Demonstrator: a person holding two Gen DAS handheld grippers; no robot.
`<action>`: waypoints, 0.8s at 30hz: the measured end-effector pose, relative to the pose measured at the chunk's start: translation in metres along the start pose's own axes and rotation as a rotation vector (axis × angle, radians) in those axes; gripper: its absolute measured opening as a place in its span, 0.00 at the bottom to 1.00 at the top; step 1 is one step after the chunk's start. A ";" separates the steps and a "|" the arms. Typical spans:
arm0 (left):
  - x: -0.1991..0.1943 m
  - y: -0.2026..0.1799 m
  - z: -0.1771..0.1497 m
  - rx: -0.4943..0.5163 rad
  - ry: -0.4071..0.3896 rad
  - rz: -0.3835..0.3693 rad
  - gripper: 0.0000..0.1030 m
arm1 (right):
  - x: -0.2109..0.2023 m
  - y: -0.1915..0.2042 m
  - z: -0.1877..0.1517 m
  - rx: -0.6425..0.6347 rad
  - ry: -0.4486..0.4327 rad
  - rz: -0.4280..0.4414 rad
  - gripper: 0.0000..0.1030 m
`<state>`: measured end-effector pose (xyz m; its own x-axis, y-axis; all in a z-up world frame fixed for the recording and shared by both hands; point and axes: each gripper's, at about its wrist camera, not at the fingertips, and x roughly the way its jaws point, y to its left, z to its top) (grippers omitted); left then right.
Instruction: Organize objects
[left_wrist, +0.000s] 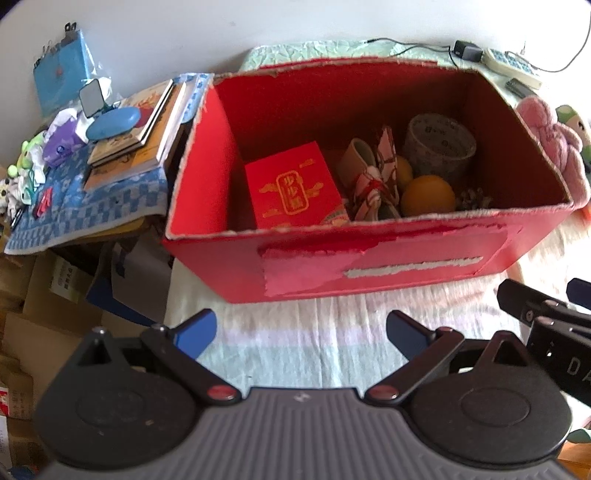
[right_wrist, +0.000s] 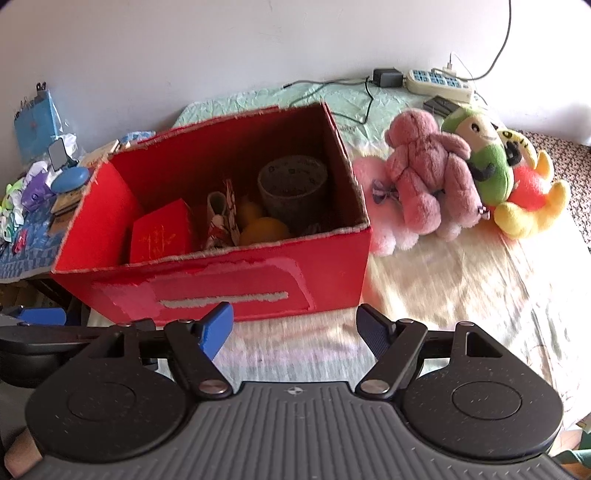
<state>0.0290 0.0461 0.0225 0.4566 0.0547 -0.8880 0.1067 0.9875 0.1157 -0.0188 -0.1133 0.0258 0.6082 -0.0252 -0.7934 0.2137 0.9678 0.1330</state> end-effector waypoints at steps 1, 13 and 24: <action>-0.002 0.001 0.002 0.000 -0.007 -0.001 0.96 | -0.002 0.001 0.002 -0.002 -0.006 0.000 0.74; -0.028 0.001 0.031 0.036 -0.116 0.005 0.96 | -0.019 -0.002 0.027 0.015 -0.080 0.001 0.75; -0.026 0.002 0.053 0.018 -0.156 0.015 0.97 | -0.018 -0.008 0.048 0.044 -0.135 -0.038 0.76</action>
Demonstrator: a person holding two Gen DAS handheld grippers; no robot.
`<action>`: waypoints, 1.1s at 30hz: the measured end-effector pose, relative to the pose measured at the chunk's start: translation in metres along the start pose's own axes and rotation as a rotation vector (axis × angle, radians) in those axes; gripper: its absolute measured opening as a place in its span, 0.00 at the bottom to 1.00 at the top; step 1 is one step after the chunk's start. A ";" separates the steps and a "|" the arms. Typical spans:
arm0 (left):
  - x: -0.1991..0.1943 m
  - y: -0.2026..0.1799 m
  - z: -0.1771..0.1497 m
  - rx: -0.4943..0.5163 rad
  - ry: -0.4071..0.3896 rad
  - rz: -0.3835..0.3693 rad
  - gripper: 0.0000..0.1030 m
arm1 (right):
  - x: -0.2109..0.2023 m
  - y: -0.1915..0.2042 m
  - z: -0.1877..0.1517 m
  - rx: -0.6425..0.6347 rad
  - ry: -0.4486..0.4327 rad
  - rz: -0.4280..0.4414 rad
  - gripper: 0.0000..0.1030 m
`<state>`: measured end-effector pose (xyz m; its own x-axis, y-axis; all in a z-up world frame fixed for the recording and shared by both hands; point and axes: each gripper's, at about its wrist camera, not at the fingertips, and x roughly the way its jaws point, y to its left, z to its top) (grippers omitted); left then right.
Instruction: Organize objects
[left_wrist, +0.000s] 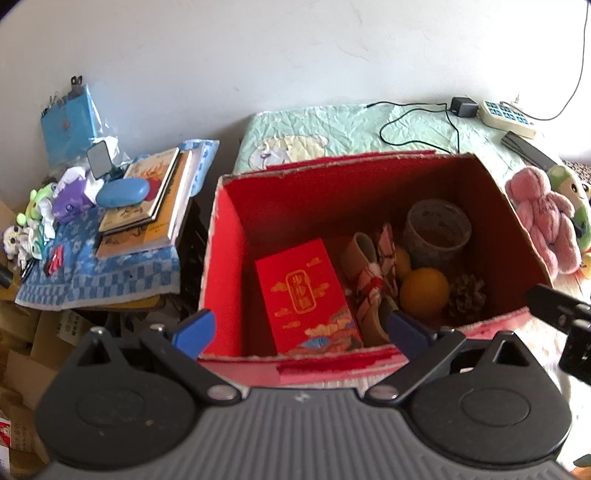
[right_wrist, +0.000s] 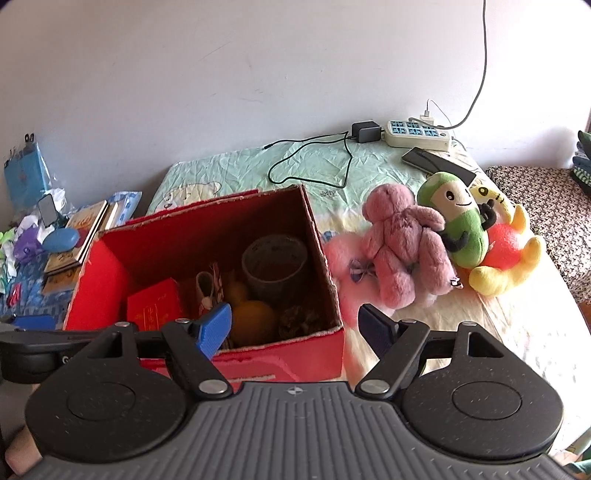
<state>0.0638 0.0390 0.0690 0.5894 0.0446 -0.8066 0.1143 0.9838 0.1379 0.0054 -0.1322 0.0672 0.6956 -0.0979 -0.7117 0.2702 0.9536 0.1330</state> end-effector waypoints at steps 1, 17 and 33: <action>0.001 0.001 0.001 -0.004 0.001 -0.003 0.97 | 0.001 0.000 0.001 0.002 -0.001 0.002 0.76; 0.019 0.008 0.001 -0.011 0.010 -0.010 0.99 | 0.020 0.020 0.006 -0.051 0.003 -0.010 0.82; 0.026 0.019 -0.001 -0.052 0.016 -0.029 0.99 | 0.035 0.029 0.012 -0.070 0.020 -0.038 0.82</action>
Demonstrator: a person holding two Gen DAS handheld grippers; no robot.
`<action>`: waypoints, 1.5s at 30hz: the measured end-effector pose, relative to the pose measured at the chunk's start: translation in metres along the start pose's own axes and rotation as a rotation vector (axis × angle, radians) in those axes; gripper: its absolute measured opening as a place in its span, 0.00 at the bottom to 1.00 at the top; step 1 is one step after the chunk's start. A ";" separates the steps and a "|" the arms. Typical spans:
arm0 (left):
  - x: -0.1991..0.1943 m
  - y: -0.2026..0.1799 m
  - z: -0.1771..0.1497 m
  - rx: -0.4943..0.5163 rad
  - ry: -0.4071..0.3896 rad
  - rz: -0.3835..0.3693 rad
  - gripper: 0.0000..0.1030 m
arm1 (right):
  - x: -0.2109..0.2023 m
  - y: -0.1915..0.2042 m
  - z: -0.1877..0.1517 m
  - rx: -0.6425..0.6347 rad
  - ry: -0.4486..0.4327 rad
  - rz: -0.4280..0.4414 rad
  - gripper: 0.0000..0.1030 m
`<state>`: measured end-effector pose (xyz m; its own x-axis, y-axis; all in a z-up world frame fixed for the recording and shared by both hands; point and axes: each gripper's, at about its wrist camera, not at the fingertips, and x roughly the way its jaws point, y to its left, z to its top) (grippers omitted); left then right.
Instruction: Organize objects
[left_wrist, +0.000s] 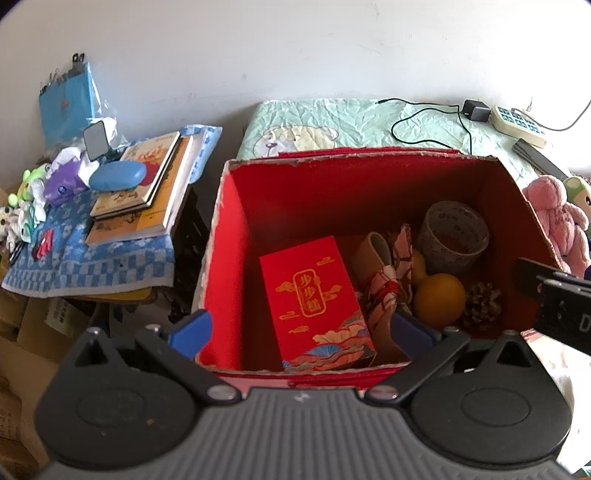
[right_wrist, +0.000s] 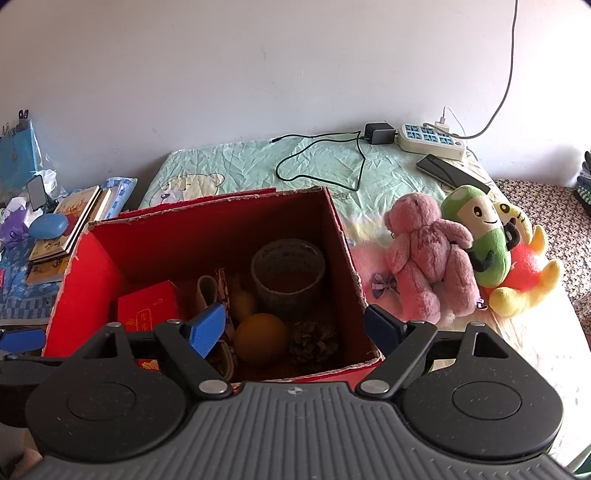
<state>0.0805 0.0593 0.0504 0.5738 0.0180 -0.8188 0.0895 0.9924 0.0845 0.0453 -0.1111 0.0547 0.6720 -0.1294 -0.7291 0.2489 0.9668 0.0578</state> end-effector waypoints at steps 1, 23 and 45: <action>0.000 0.000 0.000 -0.002 -0.001 -0.002 0.99 | 0.001 0.000 0.000 0.000 0.000 0.002 0.82; 0.002 -0.006 0.006 0.024 -0.026 0.001 0.99 | 0.005 -0.007 0.002 0.021 -0.021 0.048 0.82; -0.005 -0.027 0.005 0.078 -0.033 -0.054 0.99 | -0.001 -0.022 0.002 0.033 -0.035 0.053 0.81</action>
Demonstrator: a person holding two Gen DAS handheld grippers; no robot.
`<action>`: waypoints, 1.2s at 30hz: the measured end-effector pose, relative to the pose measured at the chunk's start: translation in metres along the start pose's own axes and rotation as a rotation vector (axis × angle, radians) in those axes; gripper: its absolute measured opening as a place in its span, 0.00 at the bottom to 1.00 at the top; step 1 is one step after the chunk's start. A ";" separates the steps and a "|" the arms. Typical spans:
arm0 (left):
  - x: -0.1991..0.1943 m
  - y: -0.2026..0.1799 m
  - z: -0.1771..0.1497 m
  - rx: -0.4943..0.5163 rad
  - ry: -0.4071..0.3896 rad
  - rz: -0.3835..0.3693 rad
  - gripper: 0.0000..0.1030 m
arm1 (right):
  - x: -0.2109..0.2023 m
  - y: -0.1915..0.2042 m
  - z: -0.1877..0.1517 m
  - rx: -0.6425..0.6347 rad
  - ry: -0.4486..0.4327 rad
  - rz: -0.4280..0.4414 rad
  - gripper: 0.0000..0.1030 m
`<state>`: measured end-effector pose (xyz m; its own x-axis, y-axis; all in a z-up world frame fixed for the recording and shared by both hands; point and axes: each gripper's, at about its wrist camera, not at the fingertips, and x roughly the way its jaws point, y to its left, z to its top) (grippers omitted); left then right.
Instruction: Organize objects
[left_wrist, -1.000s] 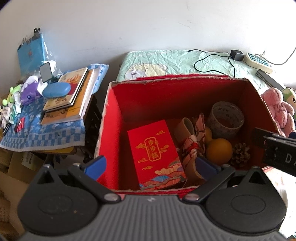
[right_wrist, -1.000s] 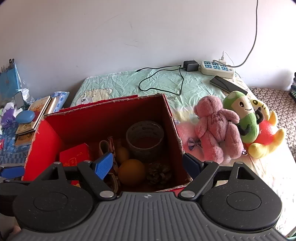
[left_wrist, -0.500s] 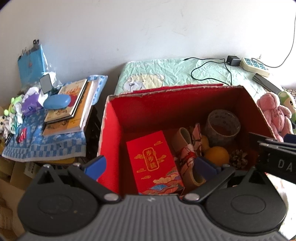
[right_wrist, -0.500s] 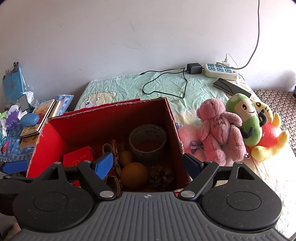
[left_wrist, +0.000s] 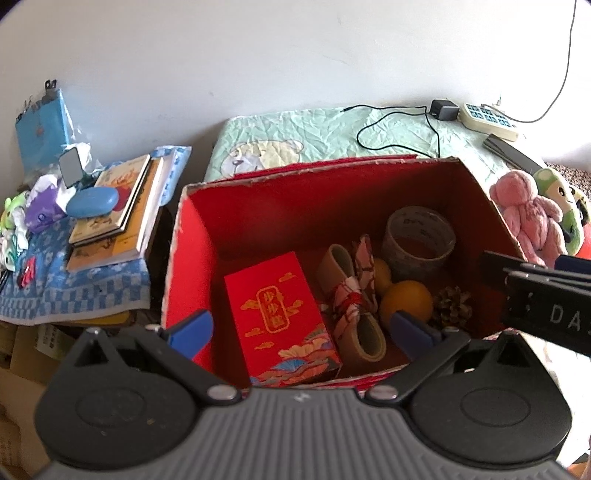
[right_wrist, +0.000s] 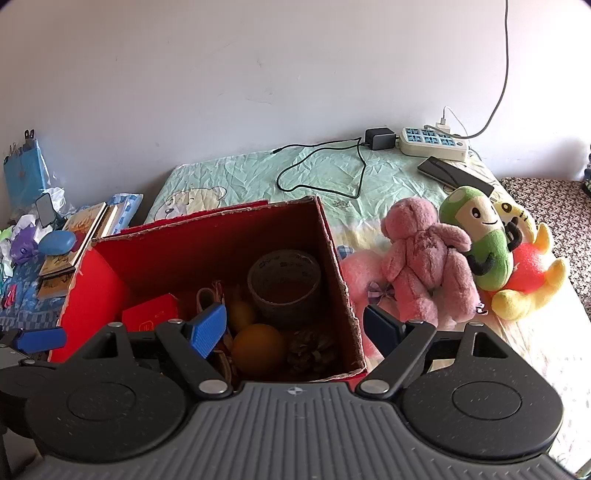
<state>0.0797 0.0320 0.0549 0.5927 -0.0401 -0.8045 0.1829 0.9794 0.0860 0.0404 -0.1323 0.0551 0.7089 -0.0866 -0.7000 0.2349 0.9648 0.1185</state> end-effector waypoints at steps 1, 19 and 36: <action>0.000 -0.001 0.000 0.002 0.001 0.000 0.99 | 0.000 0.000 0.000 0.002 0.000 -0.001 0.81; 0.009 0.005 -0.004 -0.005 0.037 -0.001 0.99 | 0.008 0.002 -0.004 0.013 0.025 -0.003 0.81; 0.013 0.012 -0.007 -0.013 0.043 0.008 0.99 | 0.011 0.009 -0.005 0.001 0.029 -0.008 0.81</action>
<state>0.0843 0.0445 0.0418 0.5597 -0.0242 -0.8284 0.1682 0.9821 0.0849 0.0474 -0.1233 0.0452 0.6873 -0.0872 -0.7211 0.2411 0.9639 0.1132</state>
